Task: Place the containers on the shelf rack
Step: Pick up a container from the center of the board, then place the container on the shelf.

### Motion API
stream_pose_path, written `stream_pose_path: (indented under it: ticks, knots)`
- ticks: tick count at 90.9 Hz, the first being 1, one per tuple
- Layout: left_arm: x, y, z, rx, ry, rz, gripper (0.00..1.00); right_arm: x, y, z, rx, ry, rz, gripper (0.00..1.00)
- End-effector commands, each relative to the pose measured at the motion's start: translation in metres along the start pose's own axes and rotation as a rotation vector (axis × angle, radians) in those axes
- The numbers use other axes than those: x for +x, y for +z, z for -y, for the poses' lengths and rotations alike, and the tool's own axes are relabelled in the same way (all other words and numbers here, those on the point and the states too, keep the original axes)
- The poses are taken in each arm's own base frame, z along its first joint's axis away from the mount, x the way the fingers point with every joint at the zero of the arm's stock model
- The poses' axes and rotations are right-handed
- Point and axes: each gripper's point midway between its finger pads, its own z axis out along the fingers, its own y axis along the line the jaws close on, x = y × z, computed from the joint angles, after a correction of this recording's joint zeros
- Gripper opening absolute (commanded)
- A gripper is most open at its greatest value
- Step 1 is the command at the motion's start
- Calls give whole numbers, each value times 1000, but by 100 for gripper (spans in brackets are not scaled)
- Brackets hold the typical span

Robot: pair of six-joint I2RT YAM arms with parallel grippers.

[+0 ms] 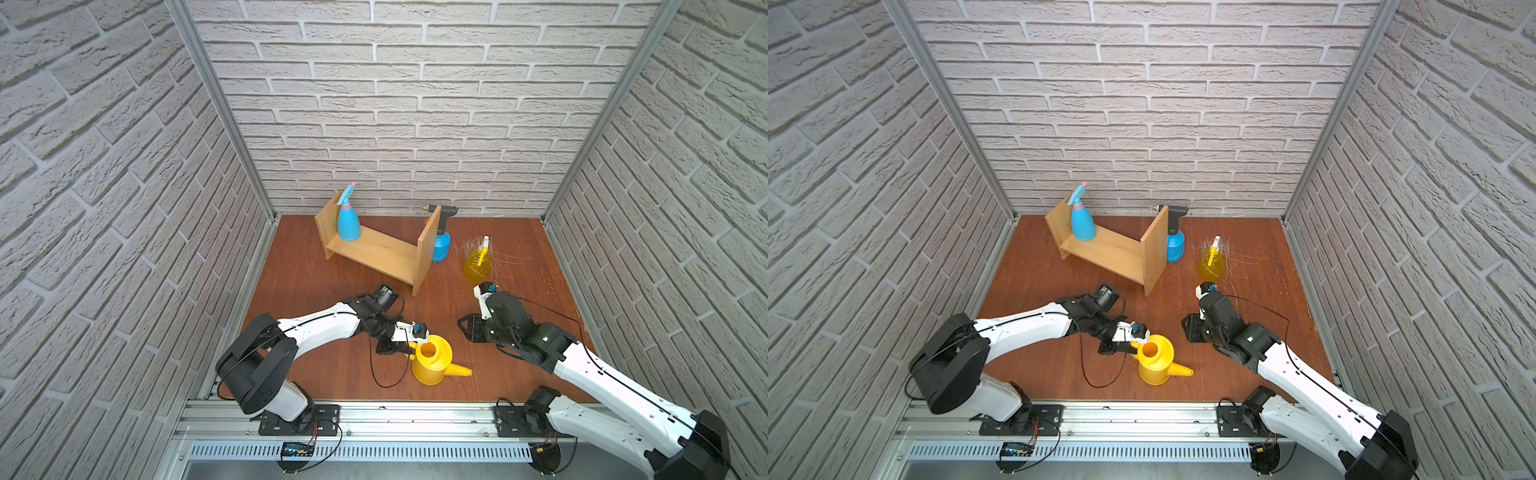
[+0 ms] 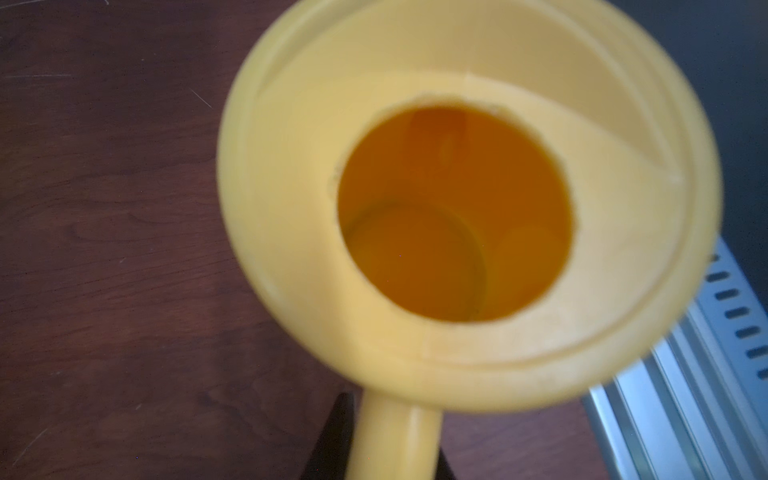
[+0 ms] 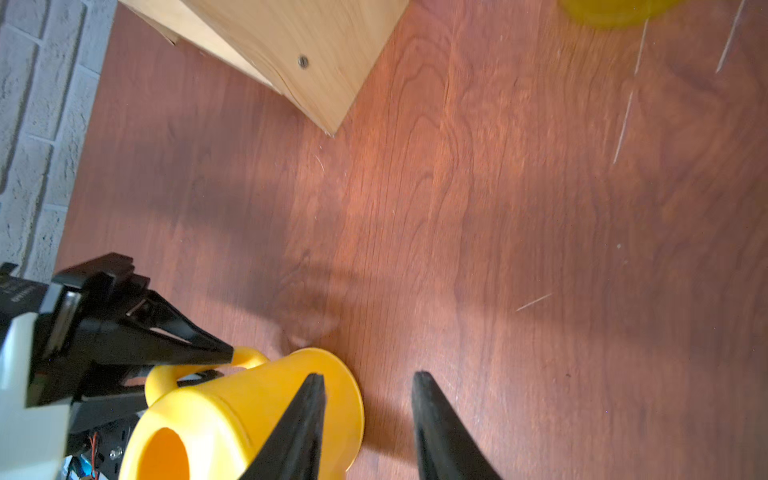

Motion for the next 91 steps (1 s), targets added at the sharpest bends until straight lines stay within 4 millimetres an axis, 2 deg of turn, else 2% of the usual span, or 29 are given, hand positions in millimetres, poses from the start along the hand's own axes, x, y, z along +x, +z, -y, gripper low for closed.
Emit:
stream_pose_path:
  ticks: [1,15,27,35,41,53,64,71,81,91]
  knots:
    - [-16,-15,9,-18,-14,45,0,-32,-21,2,35,-40,115,42]
    - [-48,-50,18,-80,-50,146,0,-74,-57,0,74,-25,290,43]
    - [-86,-97,19,-179,-148,259,0,-106,-88,-4,73,-15,449,44]
    - [-114,-138,14,-279,-242,349,0,-122,-105,-7,69,-10,540,44]
    - [-135,-177,6,-397,-309,421,0,-131,-111,-8,70,-17,583,44]
    - [-153,-262,-20,-722,-488,542,0,-145,-113,-17,65,-38,609,45]
    - [-158,-317,-38,-912,-587,619,0,-150,-111,-25,36,-37,597,45]
    - [-151,-337,-56,-1008,-687,628,0,-147,-110,-28,7,-24,594,45]
    - [-131,-355,-81,-1115,-846,624,0,-141,-110,-25,-2,-9,592,45]
    - [-107,-360,-110,-1194,-967,593,0,-138,-107,-25,-7,-19,580,45]
